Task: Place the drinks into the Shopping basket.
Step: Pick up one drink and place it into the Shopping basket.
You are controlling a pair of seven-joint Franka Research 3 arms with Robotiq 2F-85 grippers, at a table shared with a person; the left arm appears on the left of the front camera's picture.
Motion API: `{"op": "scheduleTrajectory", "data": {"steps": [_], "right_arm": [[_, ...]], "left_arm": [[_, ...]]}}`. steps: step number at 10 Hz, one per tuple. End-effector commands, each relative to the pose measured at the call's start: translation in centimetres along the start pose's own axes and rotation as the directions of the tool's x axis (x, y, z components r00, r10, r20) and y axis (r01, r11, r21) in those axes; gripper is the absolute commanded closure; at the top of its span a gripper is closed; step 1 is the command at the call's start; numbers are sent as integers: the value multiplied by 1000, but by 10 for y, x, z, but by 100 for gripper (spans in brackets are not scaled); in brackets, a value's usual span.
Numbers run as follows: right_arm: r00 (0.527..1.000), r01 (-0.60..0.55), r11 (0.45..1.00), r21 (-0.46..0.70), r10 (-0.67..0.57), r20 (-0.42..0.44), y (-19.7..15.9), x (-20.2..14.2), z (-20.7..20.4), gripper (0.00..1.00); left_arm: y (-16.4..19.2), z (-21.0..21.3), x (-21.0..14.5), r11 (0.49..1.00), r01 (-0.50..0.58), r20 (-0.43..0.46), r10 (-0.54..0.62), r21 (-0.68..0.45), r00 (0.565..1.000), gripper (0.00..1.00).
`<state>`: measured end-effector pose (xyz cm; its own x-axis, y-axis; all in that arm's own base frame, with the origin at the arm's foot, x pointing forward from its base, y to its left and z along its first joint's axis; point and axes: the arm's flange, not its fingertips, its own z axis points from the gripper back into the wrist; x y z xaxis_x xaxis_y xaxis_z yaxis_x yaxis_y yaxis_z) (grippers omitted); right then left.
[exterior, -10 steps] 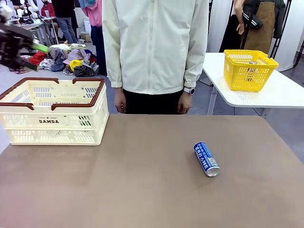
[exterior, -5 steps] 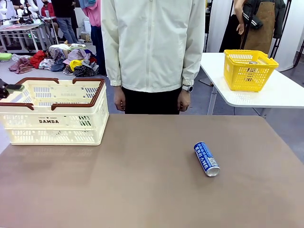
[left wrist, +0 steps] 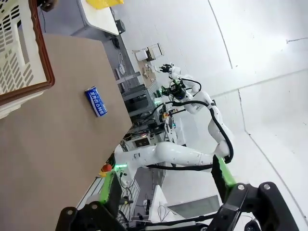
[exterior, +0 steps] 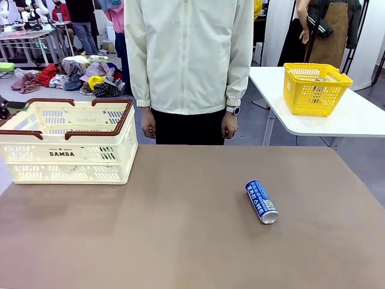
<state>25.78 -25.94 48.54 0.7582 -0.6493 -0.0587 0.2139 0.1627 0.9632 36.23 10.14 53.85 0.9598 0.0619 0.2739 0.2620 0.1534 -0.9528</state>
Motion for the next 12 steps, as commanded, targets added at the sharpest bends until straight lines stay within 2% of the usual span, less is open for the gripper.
{"op": "scheduleTrajectory", "data": {"steps": [1,12], "right_arm": [[1000,-27,1000,6,27,-5,1,1,2,0],[1000,-27,1000,6,27,-5,1,1,2,0]], "left_arm": [[3,-2,-5,1000,-7,3,7,-12,1000,0],[3,-2,-5,1000,-7,3,7,-12,1000,0]]}}
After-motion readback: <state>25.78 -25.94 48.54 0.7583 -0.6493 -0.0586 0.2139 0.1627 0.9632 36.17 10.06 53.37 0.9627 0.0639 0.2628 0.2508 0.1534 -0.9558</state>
